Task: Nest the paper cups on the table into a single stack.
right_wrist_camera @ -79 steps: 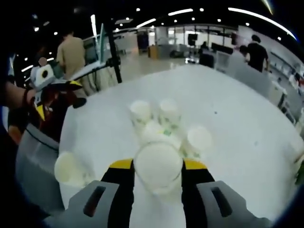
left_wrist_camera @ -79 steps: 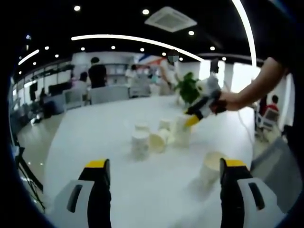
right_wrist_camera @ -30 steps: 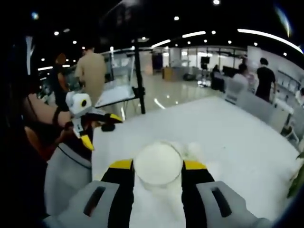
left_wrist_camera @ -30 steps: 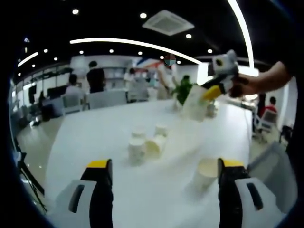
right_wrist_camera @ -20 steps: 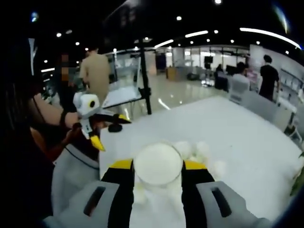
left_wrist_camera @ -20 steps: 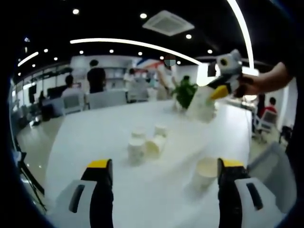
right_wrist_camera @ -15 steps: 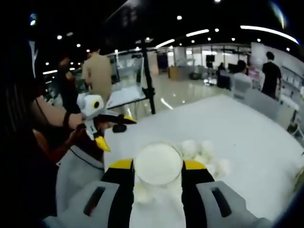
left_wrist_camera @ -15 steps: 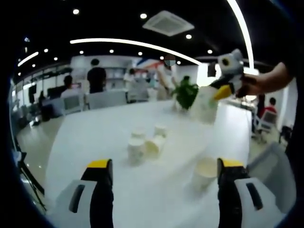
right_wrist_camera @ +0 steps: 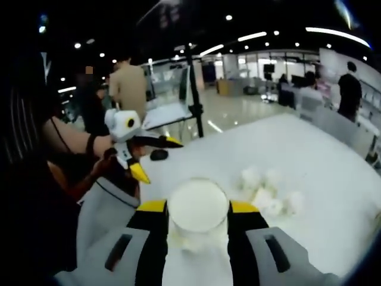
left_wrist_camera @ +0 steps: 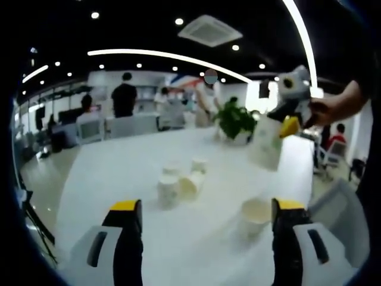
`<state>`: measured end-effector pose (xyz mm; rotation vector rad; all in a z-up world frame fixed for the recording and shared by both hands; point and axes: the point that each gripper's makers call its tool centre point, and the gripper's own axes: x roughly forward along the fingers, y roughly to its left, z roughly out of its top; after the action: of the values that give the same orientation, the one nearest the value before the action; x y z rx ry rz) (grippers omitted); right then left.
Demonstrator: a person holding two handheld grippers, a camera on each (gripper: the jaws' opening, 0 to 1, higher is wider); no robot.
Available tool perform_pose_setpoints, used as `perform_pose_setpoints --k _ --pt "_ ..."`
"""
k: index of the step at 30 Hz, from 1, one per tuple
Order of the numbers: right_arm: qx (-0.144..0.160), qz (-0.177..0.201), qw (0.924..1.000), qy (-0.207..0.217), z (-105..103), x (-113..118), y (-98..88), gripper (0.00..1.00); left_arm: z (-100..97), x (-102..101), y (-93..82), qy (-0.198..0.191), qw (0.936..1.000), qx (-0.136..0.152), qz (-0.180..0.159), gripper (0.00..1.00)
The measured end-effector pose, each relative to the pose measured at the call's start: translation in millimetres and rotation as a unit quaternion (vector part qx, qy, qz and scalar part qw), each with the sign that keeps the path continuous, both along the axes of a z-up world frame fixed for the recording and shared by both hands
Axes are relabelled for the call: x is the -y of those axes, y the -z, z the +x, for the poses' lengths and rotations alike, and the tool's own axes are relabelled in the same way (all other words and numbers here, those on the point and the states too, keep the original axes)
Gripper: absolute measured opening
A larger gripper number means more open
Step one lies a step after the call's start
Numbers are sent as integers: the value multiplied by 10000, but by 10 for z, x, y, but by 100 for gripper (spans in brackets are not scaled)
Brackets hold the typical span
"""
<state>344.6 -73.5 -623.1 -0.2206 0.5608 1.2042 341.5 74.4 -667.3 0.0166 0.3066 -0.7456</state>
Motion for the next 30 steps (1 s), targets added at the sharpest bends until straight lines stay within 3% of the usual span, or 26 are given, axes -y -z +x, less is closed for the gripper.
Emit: perform_pose_setpoints --k 15,20,24,28,30 --pt "30 36 10000 -51 20 -72 -37 35 -20 30 30 63 10000 -63 -24 88" --pt "19 30 10000 -59 37 -70 -25 35 -40 67 -6 118 9994 -166 -266 85" --pt "3 39 10000 -65 29 -70 -23 35 -146 216 -44 374 9968 -415 -572 80" --pt "10 37 10000 -78 28 -67 -23 35 -268 419 -49 709 9934 -622 -646 68" --pt "-7 73 9999 -76 22 -78 -33 35 -309 517 -48 787 9911 -708 -804 69"
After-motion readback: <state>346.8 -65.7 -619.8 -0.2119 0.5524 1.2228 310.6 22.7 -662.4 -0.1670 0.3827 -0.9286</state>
